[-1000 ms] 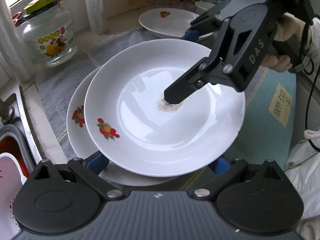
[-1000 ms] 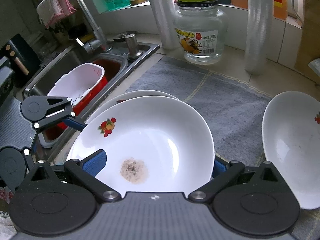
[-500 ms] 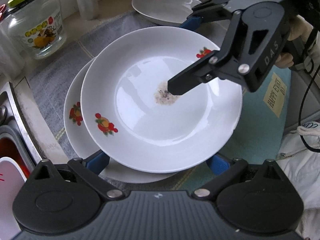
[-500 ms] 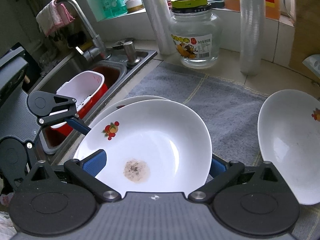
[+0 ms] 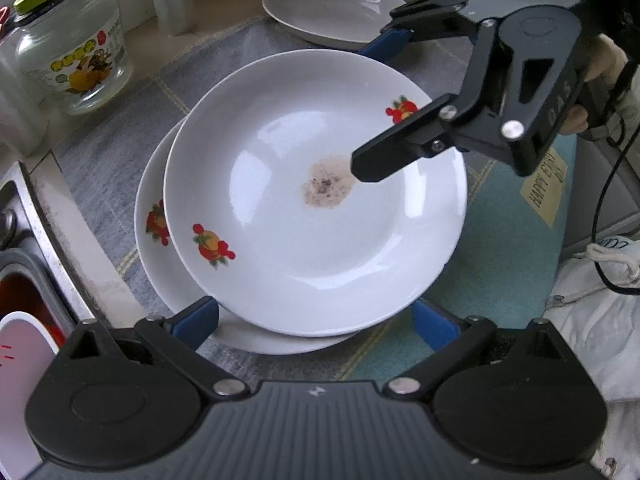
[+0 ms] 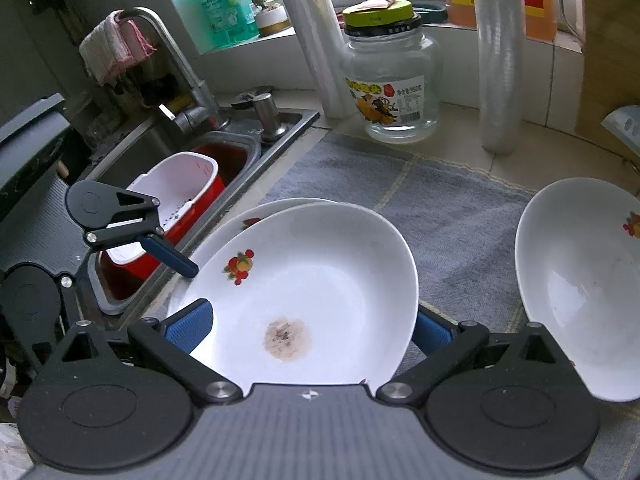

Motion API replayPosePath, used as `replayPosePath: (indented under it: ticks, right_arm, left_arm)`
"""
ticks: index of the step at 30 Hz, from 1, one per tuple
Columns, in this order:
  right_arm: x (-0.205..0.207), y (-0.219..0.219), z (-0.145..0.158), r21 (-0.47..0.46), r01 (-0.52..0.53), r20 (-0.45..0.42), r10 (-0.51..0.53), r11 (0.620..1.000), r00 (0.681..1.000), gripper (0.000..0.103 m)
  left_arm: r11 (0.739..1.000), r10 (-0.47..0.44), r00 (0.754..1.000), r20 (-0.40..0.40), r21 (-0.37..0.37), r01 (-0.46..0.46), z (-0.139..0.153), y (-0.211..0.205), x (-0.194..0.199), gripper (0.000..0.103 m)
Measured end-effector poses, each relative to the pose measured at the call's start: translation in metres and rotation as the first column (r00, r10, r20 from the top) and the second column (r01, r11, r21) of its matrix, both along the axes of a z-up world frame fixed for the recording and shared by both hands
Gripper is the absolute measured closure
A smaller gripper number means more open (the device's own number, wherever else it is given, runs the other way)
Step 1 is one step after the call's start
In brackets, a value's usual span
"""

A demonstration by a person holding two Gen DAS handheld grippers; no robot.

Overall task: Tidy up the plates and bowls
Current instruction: 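Lower the stained plate onto the first plate and open the right tool, then withdraw the open right tool from the plate stack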

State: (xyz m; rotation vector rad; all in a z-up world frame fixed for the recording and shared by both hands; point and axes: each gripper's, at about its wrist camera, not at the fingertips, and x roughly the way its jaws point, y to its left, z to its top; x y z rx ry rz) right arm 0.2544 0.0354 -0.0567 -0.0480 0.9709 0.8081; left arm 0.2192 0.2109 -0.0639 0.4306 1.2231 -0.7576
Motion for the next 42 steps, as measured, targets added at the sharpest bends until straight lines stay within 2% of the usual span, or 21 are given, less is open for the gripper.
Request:
replayPosePath:
  ticks: [17,20,24,29,34,40,42]
  right_arm:
    - [-0.01,0.004,0.004,-0.051,-0.006,0.035,0.007,0.999,0.999,0.0]
    - [-0.017,0.007,0.006,-0.105,0.002,0.088,0.007,0.995,0.996,0.0]
    - [-0.029,0.012,0.004,-0.188,0.016,0.177,0.018,0.982,0.984,0.0]
    - [-0.041,0.009,0.006,-0.208,0.047,0.233,0.002,0.977,0.972,0.0]
    - [-0.053,0.002,0.012,-0.217,0.113,0.283,-0.049,0.97,0.958,0.0]
    - [-0.076,-0.008,0.016,-0.253,0.229,0.366,-0.126,0.94,0.922,0.0]
    - [-0.084,-0.013,0.017,-0.264,0.267,0.383,-0.154,0.927,0.911,0.0]
  left_arm:
    - [1.0,0.019,0.999,0.044,0.013,-0.02,0.004,0.003,-0.01,0.001]
    - [0.999,0.039,0.996,0.082,0.022,-0.041,0.01,0.008,-0.014,0.001]
    - [0.997,0.082,0.986,0.144,-0.02,-0.08,0.018,0.015,-0.025,0.001]
    - [0.979,0.176,0.956,0.233,-0.143,-0.145,0.023,0.023,-0.046,0.001]
    - [0.937,0.3,0.899,0.319,-0.276,-0.214,0.029,0.028,-0.065,0.001]
    - [0.907,0.382,0.822,0.423,-0.344,-0.244,0.036,0.019,-0.085,0.001]
    - [0.9,0.389,0.809,0.44,-0.368,-0.233,0.038,0.013,-0.09,0.001]
